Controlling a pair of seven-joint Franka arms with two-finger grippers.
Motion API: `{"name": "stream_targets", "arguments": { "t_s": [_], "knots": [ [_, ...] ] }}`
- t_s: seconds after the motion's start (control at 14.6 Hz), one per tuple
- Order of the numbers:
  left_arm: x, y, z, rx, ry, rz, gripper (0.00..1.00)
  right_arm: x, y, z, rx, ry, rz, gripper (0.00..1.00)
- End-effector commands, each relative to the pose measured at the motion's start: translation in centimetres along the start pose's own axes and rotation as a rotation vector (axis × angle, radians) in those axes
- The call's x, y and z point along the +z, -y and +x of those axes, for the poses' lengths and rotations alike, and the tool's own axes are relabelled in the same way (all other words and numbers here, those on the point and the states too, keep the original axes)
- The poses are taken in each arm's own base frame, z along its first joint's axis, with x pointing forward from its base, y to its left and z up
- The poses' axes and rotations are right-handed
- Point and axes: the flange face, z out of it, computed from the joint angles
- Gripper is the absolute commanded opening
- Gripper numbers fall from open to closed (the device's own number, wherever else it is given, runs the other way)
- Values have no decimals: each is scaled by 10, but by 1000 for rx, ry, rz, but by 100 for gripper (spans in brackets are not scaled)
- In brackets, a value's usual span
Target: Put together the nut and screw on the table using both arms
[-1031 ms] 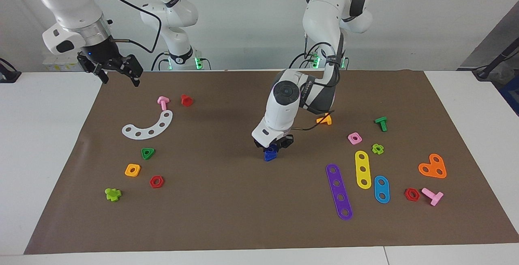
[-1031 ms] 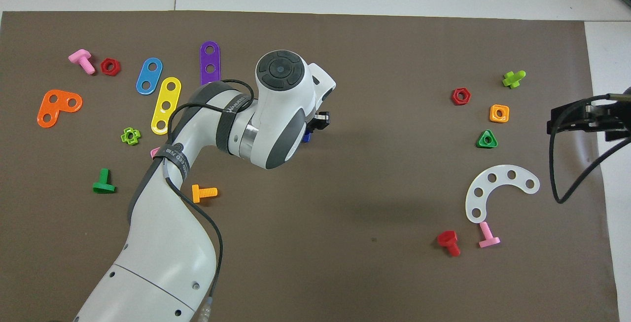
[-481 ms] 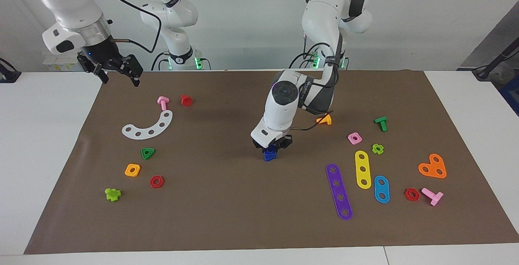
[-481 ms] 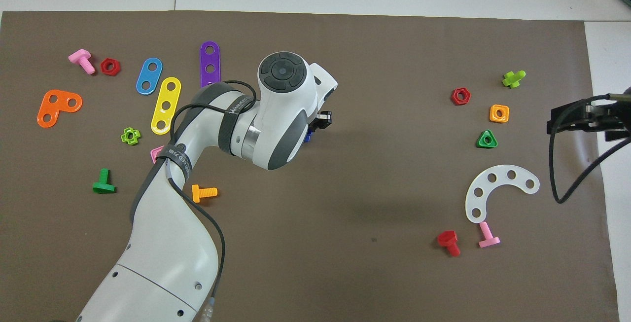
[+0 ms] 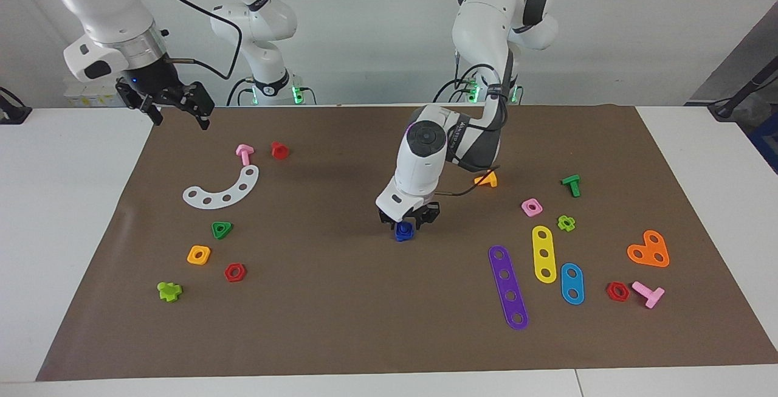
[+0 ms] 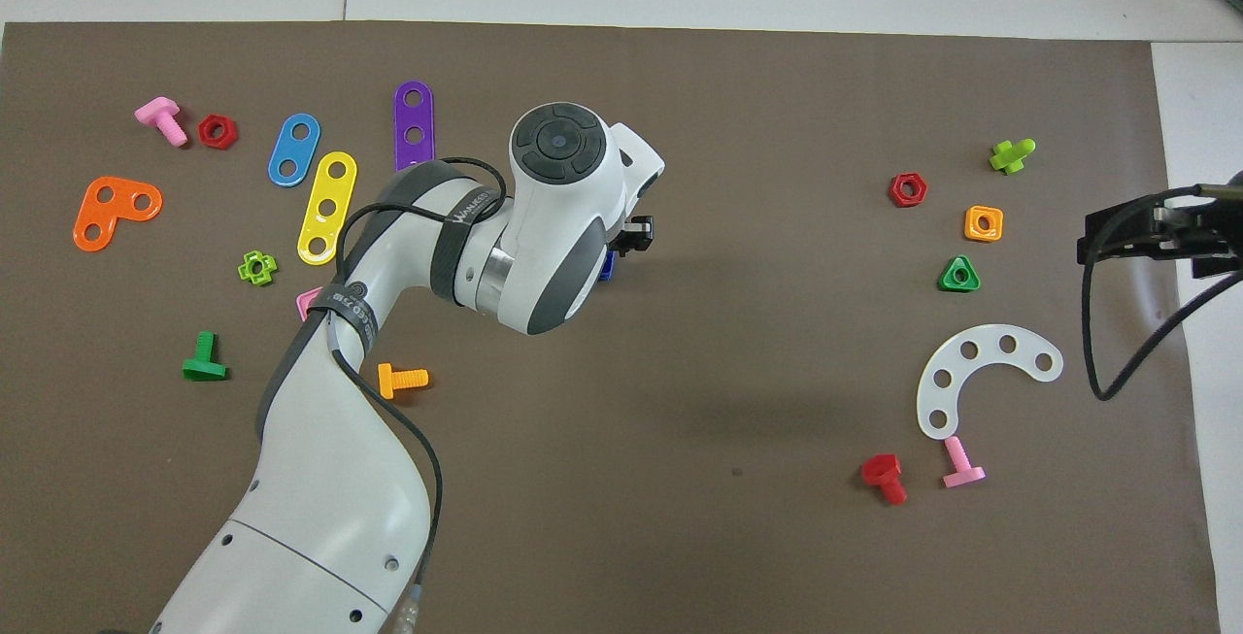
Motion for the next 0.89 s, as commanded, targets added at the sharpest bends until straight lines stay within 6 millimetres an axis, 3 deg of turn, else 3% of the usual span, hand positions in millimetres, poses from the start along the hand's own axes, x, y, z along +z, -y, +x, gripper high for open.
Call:
{"name": "stream_targets", "arguments": {
  "t_s": [0.0,0.07,0.14,0.34,0.41,0.55,0.69,0.82],
  "knots": [
    [-4,6,11,-20,-26,24,89,-1,0,-7,9,-2,18,100],
    [-11,11,16,-25,-36,19,91,-1,0,-7,9,-2,18,100],
    [-25,29,30,-56,-49,8,91,-1,0,-7,9,-2,18,100],
    [-53,109,64,-152,-28,16,91,-1,0,-7,9,-2,18,100],
    [-81,136,71,-156,-57,-3,91,-1,0,-7,11,-2,18,100],
    [-126,210,84,-127,-103,-46,91,-1,0,-7,9,-2,18,100],
    [-150,278,86,-113,-123,-61,91,-1,-3,-7,14,-2,18,100],
    [-157,327,80,-92,-113,-50,91,-1,-3,-7,14,-2,18,100]
  ]
}}
